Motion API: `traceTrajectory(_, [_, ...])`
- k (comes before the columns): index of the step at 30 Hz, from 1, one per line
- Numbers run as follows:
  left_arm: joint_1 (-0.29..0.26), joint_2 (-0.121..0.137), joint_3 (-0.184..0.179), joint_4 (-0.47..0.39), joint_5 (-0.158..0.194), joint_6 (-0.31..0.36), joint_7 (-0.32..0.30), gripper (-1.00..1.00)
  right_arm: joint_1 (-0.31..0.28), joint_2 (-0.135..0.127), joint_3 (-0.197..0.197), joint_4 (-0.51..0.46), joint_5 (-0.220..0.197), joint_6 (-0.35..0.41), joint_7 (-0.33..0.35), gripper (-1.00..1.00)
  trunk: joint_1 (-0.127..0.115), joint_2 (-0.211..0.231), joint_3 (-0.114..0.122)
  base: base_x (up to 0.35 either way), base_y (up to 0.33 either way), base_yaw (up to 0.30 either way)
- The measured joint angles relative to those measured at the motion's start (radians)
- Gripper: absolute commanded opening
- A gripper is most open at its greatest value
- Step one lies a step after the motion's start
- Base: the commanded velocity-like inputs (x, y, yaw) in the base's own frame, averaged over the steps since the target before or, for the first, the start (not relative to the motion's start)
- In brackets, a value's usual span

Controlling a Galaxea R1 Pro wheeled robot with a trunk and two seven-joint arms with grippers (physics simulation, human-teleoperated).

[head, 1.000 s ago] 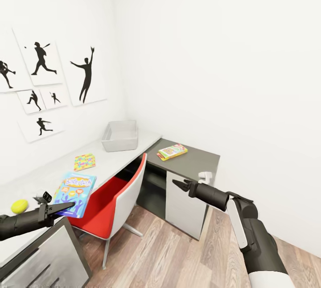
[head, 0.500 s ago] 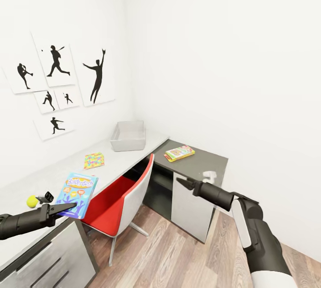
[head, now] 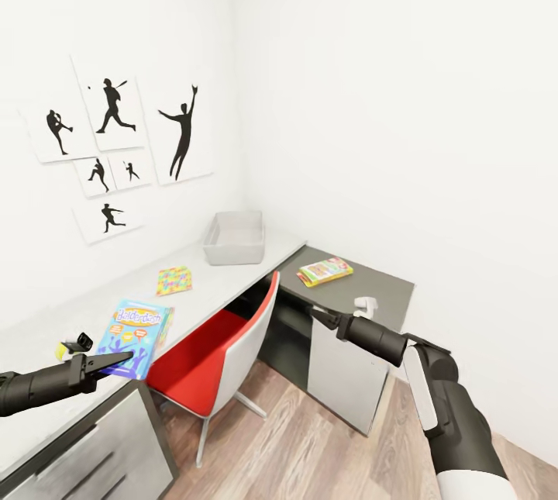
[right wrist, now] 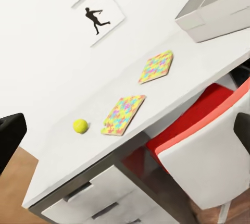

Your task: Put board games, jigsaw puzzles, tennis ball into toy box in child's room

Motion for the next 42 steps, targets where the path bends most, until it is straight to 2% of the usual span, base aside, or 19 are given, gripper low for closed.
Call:
traceTrajectory(25, [0.000, -0.001, 0.001, 0.001, 0.002, -0.001, 0.000, -1.00, 0.000, 0.000, -0.001, 0.002, 0.001, -0.001, -0.001, 1.00, 0.000, 0.000, 0.000, 0.327, 0.000, 0.275])
traceTrajectory(42, [0.000, -0.001, 0.001, 0.001, 0.002, -0.001, 0.000, -1.00, 0.000, 0.000, -0.001, 0.001, 0.000, -0.001, 0.000, 1.00, 0.000, 0.000, 0.000, 0.328, -0.041, -0.073])
